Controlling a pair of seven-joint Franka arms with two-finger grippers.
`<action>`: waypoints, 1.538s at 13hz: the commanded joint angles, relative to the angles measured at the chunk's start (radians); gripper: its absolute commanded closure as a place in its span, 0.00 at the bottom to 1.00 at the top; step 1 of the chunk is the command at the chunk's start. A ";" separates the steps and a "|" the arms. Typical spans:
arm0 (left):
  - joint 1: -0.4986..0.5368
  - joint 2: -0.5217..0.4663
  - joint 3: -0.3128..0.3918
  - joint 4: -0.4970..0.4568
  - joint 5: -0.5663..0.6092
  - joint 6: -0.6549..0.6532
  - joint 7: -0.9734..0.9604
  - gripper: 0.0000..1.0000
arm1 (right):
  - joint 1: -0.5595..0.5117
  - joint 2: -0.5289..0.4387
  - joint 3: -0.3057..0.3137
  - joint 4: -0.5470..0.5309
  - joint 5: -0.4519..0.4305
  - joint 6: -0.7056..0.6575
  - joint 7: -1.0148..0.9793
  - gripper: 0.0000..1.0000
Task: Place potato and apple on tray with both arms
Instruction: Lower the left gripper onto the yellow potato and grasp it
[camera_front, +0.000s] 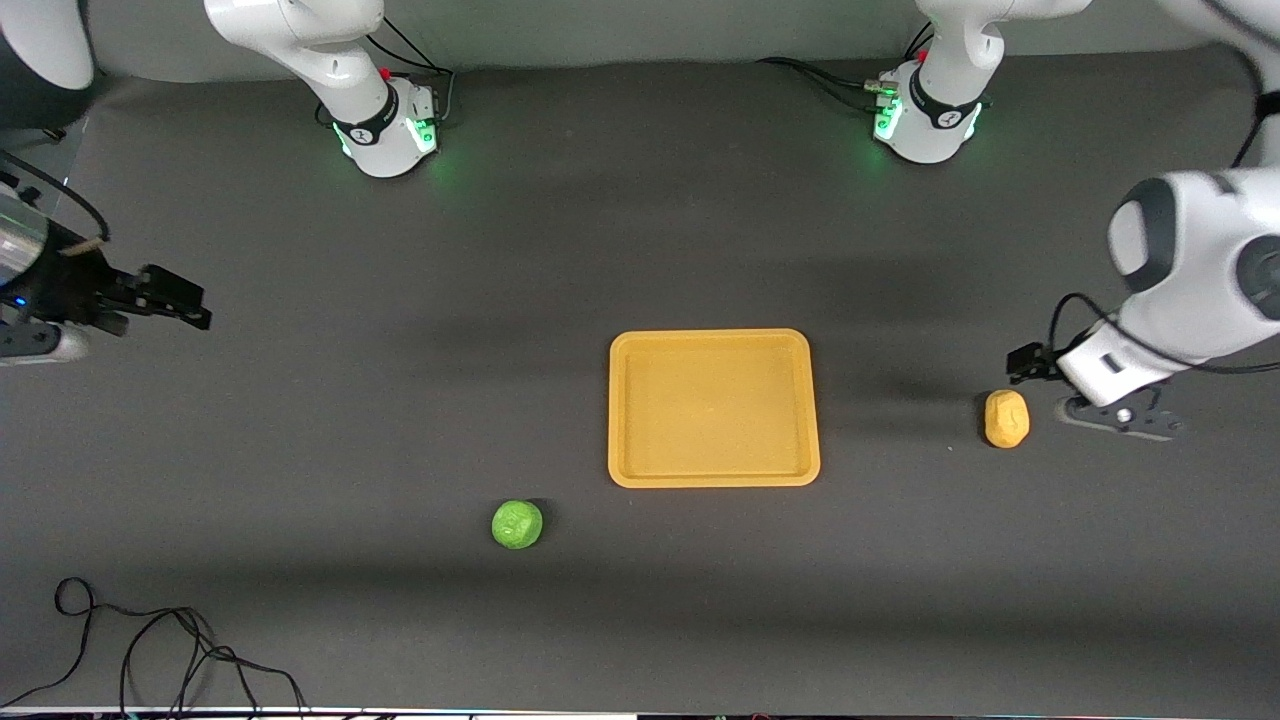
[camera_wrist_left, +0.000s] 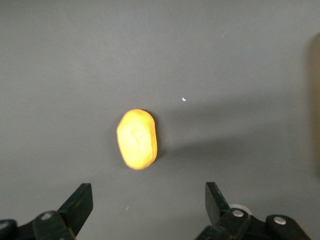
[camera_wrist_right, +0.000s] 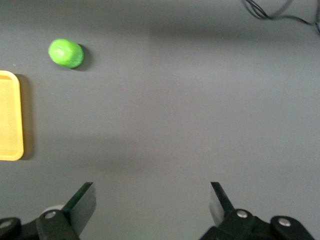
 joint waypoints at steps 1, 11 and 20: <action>0.014 0.125 0.006 0.000 -0.005 0.104 0.019 0.00 | 0.092 0.195 -0.005 0.221 0.021 -0.003 0.130 0.00; 0.040 0.203 0.003 0.031 -0.011 0.136 0.051 0.82 | 0.309 0.585 -0.008 0.553 0.006 0.089 0.397 0.00; -0.308 0.062 -0.002 0.146 -0.197 -0.080 -0.397 0.93 | 0.309 0.804 -0.008 0.420 -0.003 0.517 0.454 0.00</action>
